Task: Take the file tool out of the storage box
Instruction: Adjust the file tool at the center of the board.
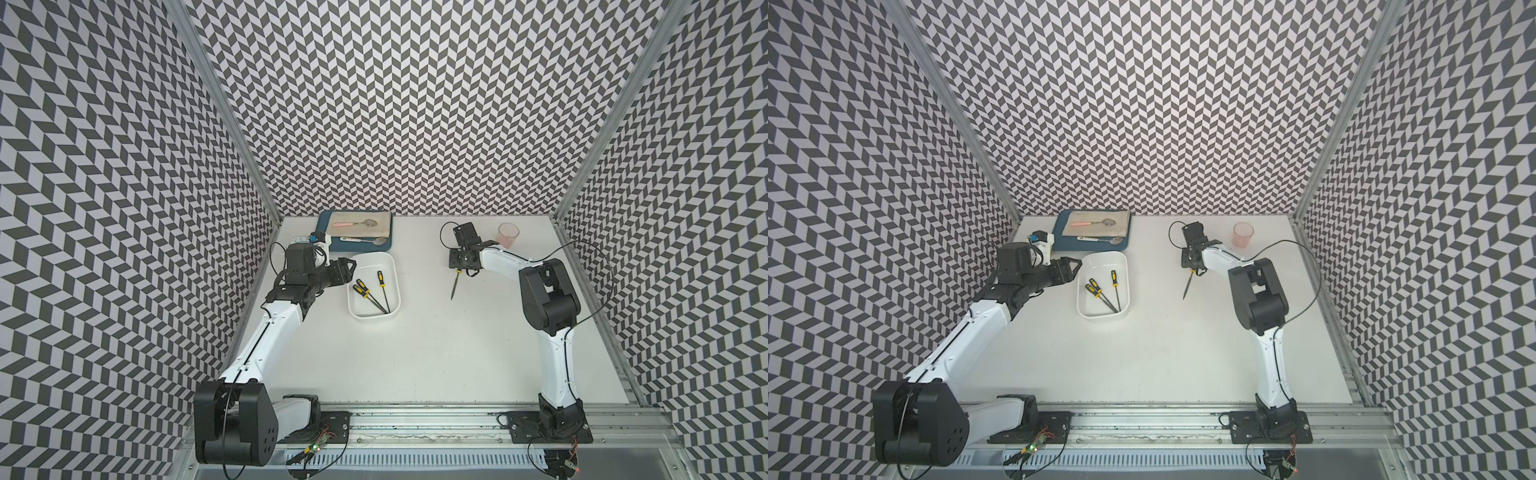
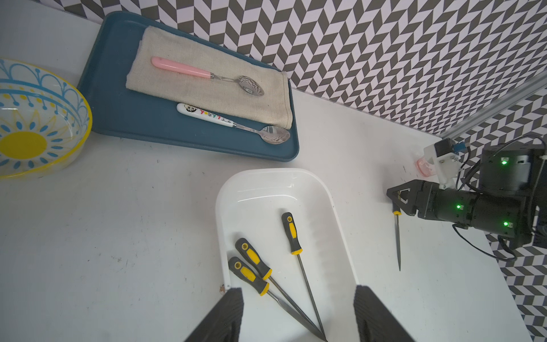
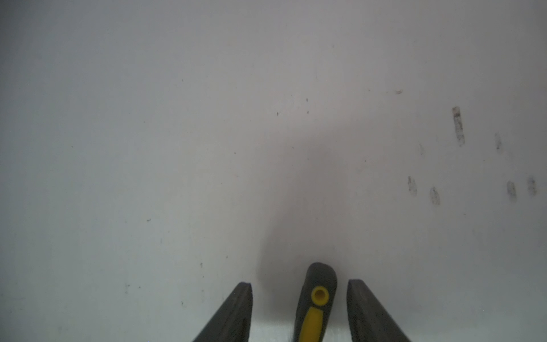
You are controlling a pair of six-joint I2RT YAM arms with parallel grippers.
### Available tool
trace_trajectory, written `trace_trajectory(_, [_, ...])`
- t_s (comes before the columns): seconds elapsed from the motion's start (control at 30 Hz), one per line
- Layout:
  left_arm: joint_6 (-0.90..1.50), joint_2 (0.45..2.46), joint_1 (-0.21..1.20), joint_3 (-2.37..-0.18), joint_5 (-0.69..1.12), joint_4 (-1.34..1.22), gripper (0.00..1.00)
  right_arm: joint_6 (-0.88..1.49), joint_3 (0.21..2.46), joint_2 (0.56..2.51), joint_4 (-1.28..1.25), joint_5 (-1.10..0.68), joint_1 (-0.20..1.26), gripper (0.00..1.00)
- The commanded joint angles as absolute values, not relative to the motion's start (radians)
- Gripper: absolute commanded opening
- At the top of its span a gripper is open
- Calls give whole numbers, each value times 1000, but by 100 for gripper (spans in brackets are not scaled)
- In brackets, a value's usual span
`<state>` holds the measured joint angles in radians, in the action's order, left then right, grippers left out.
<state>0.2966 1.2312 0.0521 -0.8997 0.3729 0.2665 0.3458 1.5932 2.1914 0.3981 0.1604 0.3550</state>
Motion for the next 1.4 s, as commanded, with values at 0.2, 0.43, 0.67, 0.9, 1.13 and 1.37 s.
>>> trace_trajectory(0.2, [282, 1232, 55, -924, 378, 288, 64, 361, 1557, 2173, 350, 147, 356, 40])
trace_trajectory(0.43, [284, 1232, 53, -925, 379, 290, 65, 358, 1542, 2165, 357, 127, 356, 26])
trace_trajectory(0.67, [279, 1222, 53, -925, 355, 293, 65, 345, 1502, 2140, 341, 86, 368, 5])
trace_trajectory(0.9, [278, 1224, 49, -926, 344, 295, 65, 340, 1436, 2075, 312, 73, 413, 0])
trace_trajectory(1.13, [278, 1224, 48, -924, 336, 296, 65, 338, 1366, 2032, 310, 101, 455, 0])
trace_trajectory(1.37, [284, 1229, 47, -931, 351, 289, 65, 358, 1286, 1988, 268, 108, 475, 0])
